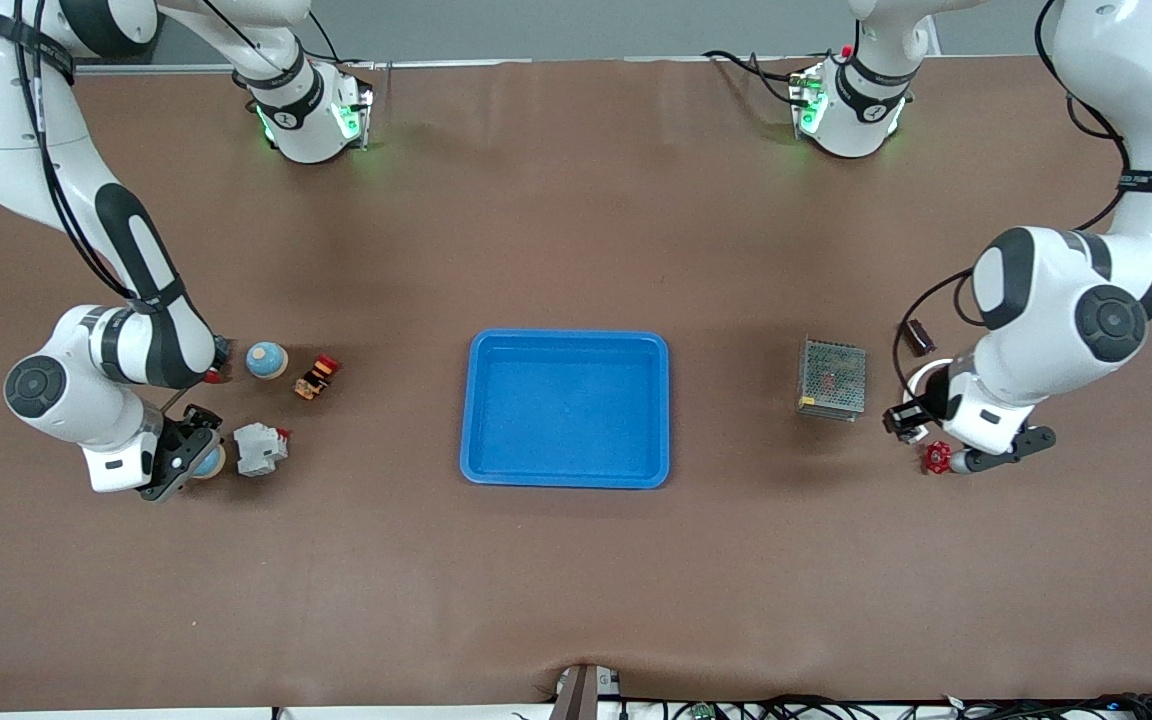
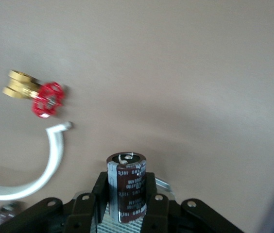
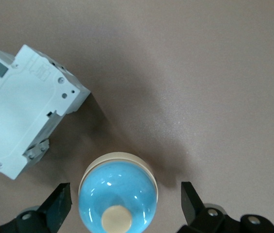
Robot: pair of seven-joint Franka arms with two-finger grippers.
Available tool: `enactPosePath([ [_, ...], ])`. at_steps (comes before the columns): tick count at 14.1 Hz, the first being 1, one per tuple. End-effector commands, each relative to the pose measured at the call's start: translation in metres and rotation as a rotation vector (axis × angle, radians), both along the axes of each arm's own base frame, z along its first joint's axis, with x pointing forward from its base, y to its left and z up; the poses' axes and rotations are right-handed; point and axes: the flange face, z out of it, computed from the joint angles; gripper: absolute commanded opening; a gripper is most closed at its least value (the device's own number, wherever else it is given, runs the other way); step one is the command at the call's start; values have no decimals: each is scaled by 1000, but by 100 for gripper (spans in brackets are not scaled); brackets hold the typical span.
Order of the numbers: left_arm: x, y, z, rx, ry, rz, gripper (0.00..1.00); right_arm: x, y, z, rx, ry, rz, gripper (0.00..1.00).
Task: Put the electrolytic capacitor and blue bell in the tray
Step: 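Carry the capacitor and the blue bell toward the blue tray with both grippers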
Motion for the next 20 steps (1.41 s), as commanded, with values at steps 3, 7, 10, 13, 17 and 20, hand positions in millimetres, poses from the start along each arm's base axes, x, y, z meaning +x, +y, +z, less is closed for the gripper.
enactPosePath([
  [3, -8, -82, 17, 6, 13, 64, 0, 5, -2, -1, 2, -12, -4, 100],
  [7, -18, -162, 29, -1, 50, 136, 0, 4, -2, -4, 4, -8, -8, 83],
  [10, -32, -221, 16, -8, 76, 187, 0, 4, -3, -3, 4, -8, -11, 68],
  [13, -45, -266, -9, -8, 110, 237, 0, 4, -5, -3, 5, -8, -15, 52],
  [17, -52, -311, -38, -30, 135, 359, 0, 7, -5, 5, 17, 24, -39, 51],
  [20, -59, -329, -60, -27, 168, 489, 0, 22, 2, 34, 53, 83, -69, 51],
])
